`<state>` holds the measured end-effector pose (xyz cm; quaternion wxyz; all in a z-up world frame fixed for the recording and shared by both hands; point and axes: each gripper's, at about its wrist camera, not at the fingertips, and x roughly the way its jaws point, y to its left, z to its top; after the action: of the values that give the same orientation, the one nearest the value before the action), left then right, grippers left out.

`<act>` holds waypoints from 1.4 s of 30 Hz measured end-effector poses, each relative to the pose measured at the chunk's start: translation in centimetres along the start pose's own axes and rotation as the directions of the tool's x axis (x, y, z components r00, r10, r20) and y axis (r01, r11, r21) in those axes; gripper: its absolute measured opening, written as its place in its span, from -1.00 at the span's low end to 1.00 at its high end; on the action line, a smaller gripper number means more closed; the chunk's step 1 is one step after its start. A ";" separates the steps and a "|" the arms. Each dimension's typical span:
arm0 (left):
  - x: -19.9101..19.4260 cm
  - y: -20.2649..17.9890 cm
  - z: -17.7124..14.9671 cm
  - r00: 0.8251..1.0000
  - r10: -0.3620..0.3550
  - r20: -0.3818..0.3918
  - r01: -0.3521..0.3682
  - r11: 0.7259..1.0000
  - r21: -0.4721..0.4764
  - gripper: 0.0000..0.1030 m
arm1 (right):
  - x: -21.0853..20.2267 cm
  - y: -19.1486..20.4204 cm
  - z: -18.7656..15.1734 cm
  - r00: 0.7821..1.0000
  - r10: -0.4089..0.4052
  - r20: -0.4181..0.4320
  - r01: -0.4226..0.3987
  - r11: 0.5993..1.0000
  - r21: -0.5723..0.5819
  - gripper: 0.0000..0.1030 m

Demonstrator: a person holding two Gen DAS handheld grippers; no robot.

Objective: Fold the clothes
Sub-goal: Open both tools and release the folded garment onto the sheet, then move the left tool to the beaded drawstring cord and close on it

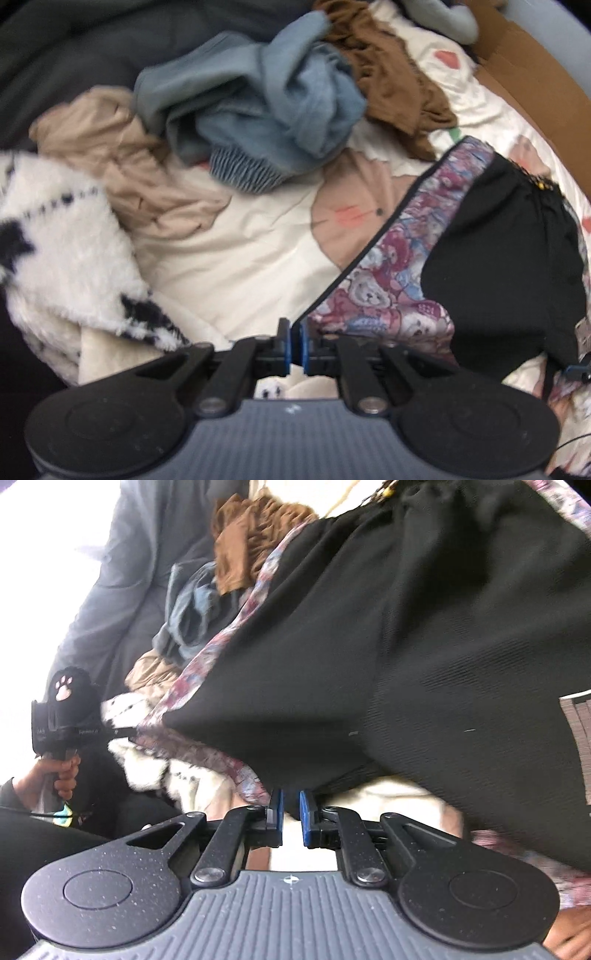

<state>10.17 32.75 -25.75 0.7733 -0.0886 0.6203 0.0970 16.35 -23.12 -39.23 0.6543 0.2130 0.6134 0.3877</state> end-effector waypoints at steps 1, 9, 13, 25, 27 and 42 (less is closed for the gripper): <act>0.1 0.3 0.1 1.000 0.019 0.001 -0.019 1.000 -0.006 -0.91 | -0.4 -0.3 0.1 1.000 -0.012 0.012 0.012 1.000 0.006 -0.81; -1.9 1.4 3.2 0.996 0.061 0.061 -0.060 0.998 -0.018 -0.77 | -3.6 -2.4 1.3 0.989 -0.093 0.116 0.087 0.995 0.050 -0.38; -3.0 0.3 5.7 0.993 0.036 0.114 -0.036 0.999 -0.002 -0.77 | -4.7 -2.7 2.0 0.979 -0.132 0.158 0.125 0.991 0.057 -0.21; -0.4 -8.7 13.6 0.967 -0.110 0.231 0.090 0.991 0.096 -0.63 | -7.7 -3.9 3.9 0.933 -0.239 0.269 0.227 0.971 0.073 0.04; 0.5 -10.6 14.6 0.962 -0.147 0.230 0.126 0.987 0.103 -0.59 | -8.2 -4.4 4.0 0.922 -0.263 0.285 0.249 0.965 0.084 0.04; 4.5 -26.1 20.4 0.902 -0.358 0.242 0.321 0.930 0.180 -0.46 | -9.2 -7.3 4.1 0.866 -0.375 0.330 0.351 0.927 0.132 0.04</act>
<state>37.10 13.02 -25.31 0.8599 -0.1285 0.4889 -0.0707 22.61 -33.79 -38.25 0.8061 0.1812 0.5294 0.1927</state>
